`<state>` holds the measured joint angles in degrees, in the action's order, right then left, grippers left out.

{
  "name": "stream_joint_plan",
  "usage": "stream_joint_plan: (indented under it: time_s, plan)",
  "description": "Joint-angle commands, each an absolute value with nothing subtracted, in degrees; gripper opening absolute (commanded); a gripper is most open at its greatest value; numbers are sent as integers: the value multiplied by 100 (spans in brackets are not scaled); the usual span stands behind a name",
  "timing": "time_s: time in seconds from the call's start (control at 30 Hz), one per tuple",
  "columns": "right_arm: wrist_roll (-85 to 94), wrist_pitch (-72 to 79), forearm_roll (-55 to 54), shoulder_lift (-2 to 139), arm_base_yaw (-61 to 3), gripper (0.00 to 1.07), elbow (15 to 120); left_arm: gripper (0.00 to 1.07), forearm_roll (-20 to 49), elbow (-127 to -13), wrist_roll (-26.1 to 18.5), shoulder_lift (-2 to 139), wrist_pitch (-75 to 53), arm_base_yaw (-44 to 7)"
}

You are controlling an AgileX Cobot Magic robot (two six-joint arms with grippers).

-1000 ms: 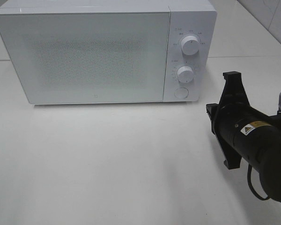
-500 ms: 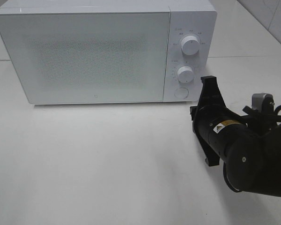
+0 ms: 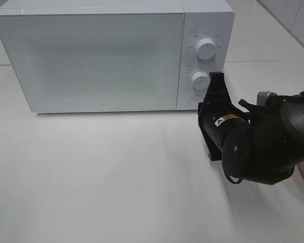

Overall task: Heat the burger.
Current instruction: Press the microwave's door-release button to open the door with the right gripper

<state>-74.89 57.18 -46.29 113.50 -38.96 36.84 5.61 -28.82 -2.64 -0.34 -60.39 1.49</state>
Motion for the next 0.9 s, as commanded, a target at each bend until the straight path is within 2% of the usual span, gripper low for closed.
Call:
stream_joint_plan:
  time_s: [0.03,0.57,0.9]
  plan:
    - [-7540,5718,-4555,11390,-3856,0,3782,100,584,-2871,-264,-138,-5947,166]
    - [-7689,5432,-4435,11963,-3541,0,4503,100,584,-2871,-264,-143,-5947,166]
    - [-7660,5334,-4372,12095,-3346,0,4601,100,579,-2871,-264,-143,-5947,166]
